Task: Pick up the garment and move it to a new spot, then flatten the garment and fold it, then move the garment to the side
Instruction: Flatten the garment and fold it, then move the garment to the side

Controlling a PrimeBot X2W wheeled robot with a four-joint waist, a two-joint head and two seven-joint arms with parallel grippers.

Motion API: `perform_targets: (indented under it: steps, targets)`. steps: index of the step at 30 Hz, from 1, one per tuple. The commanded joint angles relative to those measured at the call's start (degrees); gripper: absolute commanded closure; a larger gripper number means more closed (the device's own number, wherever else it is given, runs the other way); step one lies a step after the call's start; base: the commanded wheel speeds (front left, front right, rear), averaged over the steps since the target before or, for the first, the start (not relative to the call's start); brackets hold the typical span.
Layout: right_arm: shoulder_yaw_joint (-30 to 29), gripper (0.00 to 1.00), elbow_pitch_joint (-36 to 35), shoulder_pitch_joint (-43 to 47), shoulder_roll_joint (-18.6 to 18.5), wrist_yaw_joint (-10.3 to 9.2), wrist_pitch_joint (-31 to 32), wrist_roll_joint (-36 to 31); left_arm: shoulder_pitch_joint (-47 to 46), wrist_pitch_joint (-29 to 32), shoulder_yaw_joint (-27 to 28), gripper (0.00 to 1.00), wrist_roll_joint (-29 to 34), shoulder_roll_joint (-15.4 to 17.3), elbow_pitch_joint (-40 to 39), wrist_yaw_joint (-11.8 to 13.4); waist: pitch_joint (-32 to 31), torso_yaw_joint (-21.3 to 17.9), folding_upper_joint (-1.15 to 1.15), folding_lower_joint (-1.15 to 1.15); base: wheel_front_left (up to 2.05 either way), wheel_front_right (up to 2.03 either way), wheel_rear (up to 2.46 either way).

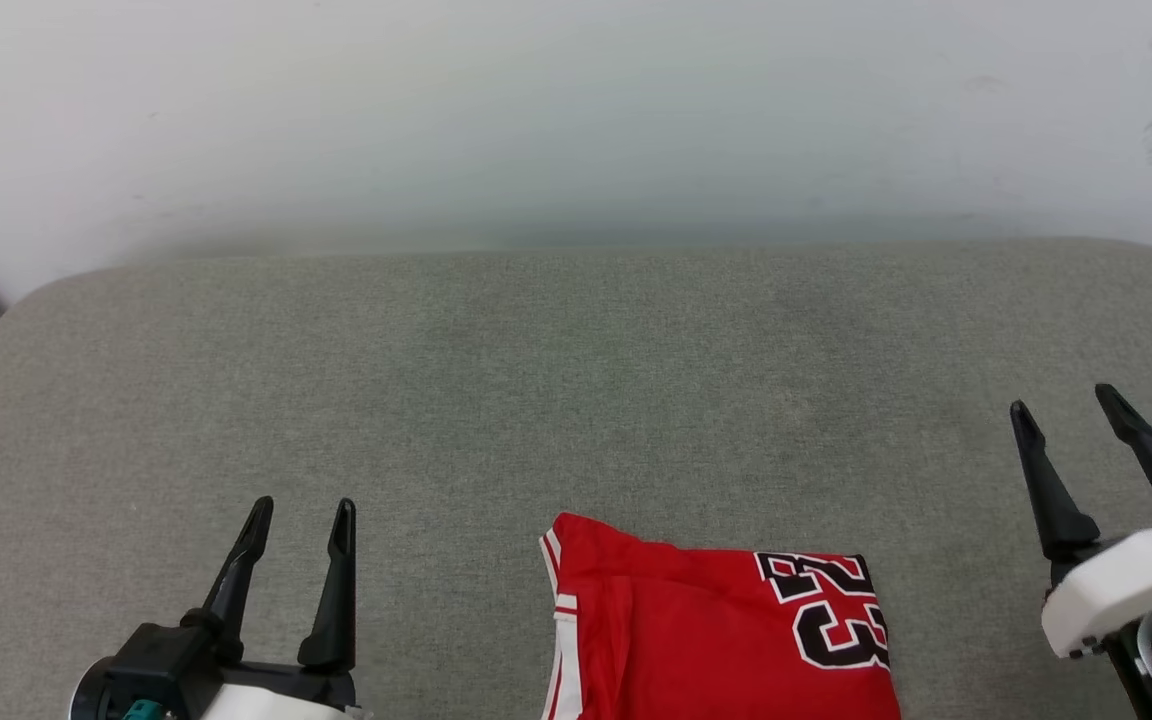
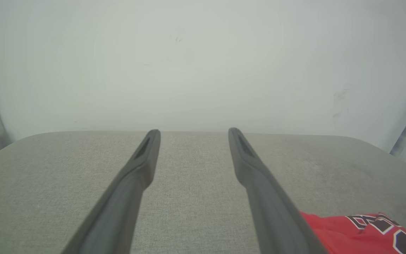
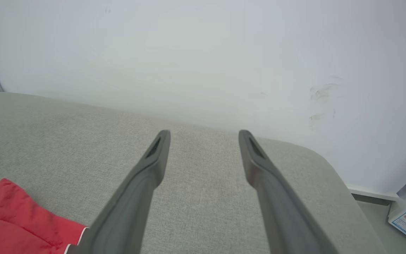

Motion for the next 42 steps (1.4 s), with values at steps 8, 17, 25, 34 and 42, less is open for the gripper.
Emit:
perform_targets:
  steps: [8,17,25,34,42]
  targets:
    - [-3.73,0.00,-4.73,9.31,5.85,-0.03,-10.35,-2.21,0.73,-0.13,-0.37,0.00,-0.05,0.39,-0.98,-0.08,0.44,0.03,0.00,0.00,0.00,0.00,0.00]
    - [-3.50,0.00,-6.30,13.15,10.49,-0.04,-14.42,-3.86,1.93,-0.13,-0.75,0.00,0.71,-0.28,-1.39,-0.08,0.01,-0.04,0.00,0.00,0.00,0.00,0.00]
    - [-3.36,0.00,-6.92,12.64,11.11,-0.04,-13.55,-3.34,1.86,-0.13,-1.23,0.00,1.33,-0.43,-1.75,-0.08,-0.35,0.13,0.00,0.00,0.00,0.00,0.00]
    - [-1.87,0.00,-6.39,13.46,10.72,-0.03,-8.13,-1.64,1.61,-0.13,-1.58,0.00,1.75,-0.42,-2.00,-0.08,0.79,0.66,0.00,0.00,0.00,0.00,0.00]
    - [0.49,0.00,-10.50,12.90,5.57,-0.03,20.28,5.22,-0.08,-0.13,-1.97,0.00,1.75,-0.40,-1.67,-0.08,3.50,1.78,0.00,0.00,0.00,0.00,0.00]
